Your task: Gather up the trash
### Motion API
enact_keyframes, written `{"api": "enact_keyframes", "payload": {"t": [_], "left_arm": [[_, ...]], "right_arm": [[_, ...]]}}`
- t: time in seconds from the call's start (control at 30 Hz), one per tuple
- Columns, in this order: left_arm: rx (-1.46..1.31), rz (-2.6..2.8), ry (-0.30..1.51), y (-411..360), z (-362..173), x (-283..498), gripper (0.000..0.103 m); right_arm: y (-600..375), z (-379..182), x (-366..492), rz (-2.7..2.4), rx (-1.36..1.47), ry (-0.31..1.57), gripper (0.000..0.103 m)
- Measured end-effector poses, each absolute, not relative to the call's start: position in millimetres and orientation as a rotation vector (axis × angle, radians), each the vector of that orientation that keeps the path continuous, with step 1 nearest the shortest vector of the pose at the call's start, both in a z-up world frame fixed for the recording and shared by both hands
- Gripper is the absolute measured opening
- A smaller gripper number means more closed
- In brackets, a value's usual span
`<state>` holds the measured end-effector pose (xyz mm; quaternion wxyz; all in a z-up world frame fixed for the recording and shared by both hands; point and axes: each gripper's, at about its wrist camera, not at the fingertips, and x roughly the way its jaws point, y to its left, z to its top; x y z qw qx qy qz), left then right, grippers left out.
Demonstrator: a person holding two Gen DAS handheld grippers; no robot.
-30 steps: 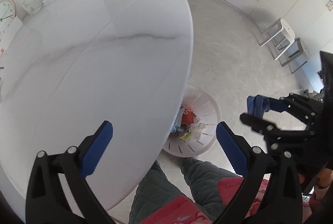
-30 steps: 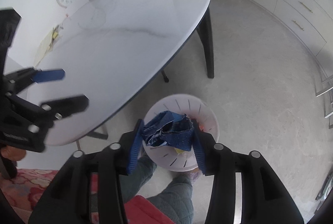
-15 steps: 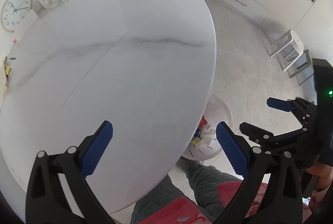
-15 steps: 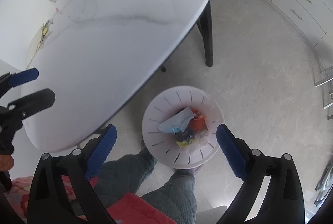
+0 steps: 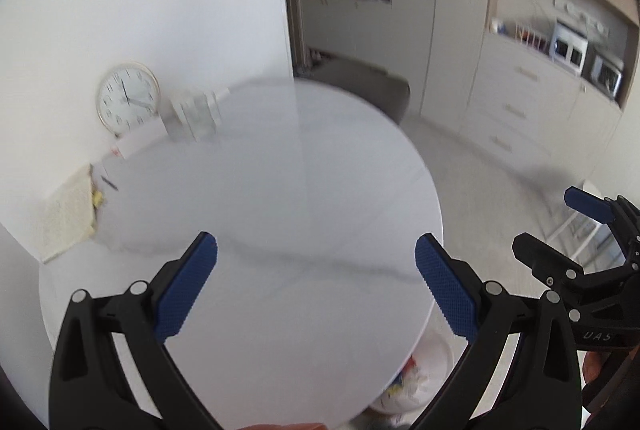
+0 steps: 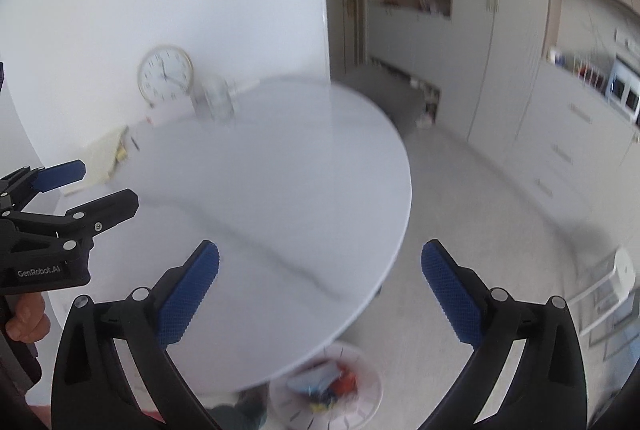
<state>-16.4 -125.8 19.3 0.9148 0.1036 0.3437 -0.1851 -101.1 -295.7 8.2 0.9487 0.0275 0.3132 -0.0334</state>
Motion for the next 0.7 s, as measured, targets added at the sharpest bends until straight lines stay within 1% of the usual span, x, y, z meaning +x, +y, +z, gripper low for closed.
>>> {"api": "enact_keyframes", "payload": {"t": [0.17,0.27,0.33,0.43,0.7], "left_arm": [[0.180,-0.328,0.553,-117,102,-4,0.095],[0.120,-0.275,0.482,-108,141,3,0.095],[0.086,-0.225,0.452,-102,155,4,0.095],[0.037,-0.218,0.463,-100,154,2,0.095],[0.053,-0.167,0.550,-98,119,0,0.095]], "right_arm": [[-300,96,-92,-0.047,0.041,0.452,0.101],[-303,135,-93,-0.059,0.034,0.370,0.101],[-301,147,-94,-0.059,0.024,0.354,0.101],[-303,150,-95,-0.053,0.070,0.345,0.101],[-299,123,-93,-0.046,0.084,0.415,0.101]]}}
